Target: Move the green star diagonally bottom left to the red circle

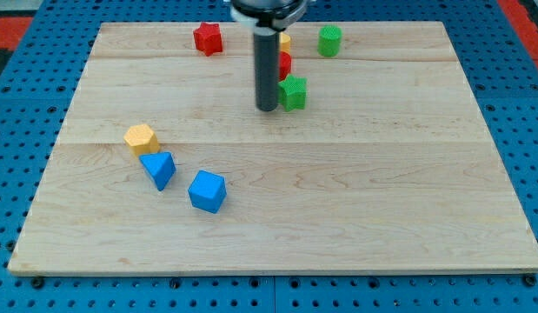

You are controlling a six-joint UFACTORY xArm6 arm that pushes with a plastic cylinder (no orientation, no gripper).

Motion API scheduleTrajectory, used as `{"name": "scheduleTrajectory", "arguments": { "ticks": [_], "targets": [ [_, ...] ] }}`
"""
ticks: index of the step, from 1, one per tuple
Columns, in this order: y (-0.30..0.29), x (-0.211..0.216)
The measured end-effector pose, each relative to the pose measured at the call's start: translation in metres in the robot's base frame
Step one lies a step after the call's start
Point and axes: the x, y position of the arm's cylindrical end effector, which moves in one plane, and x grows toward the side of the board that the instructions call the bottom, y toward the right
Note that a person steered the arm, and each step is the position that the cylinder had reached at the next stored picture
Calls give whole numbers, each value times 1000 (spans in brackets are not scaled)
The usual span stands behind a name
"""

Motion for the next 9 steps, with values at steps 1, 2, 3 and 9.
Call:
{"name": "scheduleTrajectory", "arguments": {
  "ticks": [1,2,3,9],
  "targets": [
    [-3,60],
    [47,39],
    [97,-6],
    [85,-82]
  ]
}}
